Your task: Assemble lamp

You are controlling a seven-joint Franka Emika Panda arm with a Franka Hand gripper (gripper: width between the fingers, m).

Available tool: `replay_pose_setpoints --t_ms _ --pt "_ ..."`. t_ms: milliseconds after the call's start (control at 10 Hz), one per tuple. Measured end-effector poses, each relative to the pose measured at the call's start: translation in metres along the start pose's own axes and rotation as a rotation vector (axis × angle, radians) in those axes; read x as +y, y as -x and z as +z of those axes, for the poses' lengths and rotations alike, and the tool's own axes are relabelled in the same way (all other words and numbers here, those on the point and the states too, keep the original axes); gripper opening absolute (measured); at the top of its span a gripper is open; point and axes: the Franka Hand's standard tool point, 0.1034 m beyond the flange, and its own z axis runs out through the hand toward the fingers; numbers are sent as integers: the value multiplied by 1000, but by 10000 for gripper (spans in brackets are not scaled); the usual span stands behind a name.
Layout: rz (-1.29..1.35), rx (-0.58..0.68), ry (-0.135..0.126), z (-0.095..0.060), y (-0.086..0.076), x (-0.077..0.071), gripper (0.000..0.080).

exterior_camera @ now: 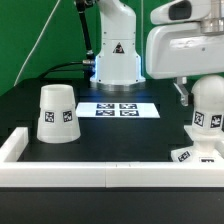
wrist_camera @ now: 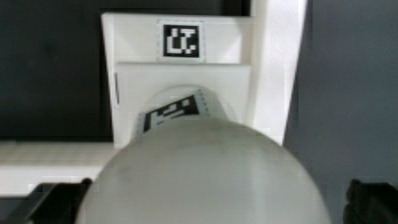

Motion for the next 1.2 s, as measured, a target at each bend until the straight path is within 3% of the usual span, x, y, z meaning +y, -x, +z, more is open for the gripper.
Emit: replay_pose_setpoints --t_ms 200,700,1000,1200 --pt "-216 -6 22 -1 0 -5 698" --pt "-506 -12 24 0 1 1 698" --pt "-885 -43 59 1 -5 1 698" --pt "-1009 -52 66 2 -5 -2 698"
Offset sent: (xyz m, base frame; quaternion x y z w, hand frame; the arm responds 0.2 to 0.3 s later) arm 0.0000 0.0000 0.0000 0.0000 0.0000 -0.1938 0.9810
